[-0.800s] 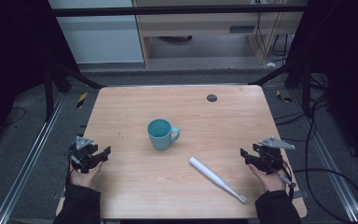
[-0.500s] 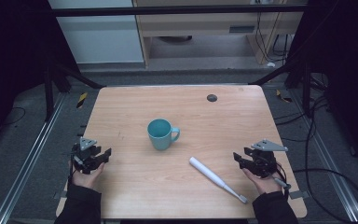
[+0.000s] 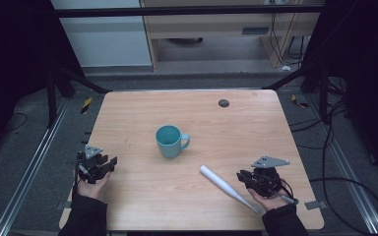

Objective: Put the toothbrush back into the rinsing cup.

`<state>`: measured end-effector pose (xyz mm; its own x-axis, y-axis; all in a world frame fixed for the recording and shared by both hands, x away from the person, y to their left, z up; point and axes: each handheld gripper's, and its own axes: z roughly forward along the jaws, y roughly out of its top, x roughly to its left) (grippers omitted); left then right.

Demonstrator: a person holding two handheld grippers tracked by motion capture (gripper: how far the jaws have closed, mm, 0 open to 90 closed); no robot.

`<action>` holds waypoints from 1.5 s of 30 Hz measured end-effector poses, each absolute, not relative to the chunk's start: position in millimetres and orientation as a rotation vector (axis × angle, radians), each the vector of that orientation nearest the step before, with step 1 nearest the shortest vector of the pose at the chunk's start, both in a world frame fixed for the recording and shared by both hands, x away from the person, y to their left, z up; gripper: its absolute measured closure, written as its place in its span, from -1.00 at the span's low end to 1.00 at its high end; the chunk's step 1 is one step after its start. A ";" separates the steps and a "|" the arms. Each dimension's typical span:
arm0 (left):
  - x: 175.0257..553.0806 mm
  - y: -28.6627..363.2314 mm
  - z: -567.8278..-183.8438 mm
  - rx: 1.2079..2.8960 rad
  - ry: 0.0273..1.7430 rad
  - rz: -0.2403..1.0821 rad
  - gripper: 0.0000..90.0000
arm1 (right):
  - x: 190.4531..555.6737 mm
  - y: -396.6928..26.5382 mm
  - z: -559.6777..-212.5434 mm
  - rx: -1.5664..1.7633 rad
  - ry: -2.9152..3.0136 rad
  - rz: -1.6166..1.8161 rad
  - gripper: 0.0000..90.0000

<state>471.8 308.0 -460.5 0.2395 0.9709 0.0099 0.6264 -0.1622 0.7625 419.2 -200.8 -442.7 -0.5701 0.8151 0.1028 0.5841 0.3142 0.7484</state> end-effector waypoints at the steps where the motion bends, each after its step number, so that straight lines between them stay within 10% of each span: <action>1: 471.8 308.2 -460.3 1.873 1.461 0.687 0.32 | 419.2 -200.8 -442.7 1.262 2.290 1.114 0.79; 45: 472.2 308.6 -462.3 1.879 1.472 0.694 0.28 | 395.6 -178.7 -474.5 1.269 2.531 0.898 1.00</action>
<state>472.2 308.6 -462.3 0.2316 0.9727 0.0173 0.6323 -0.1640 0.7572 395.6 -178.7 -474.5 -0.6230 0.7744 0.1105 0.6710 0.4564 0.5844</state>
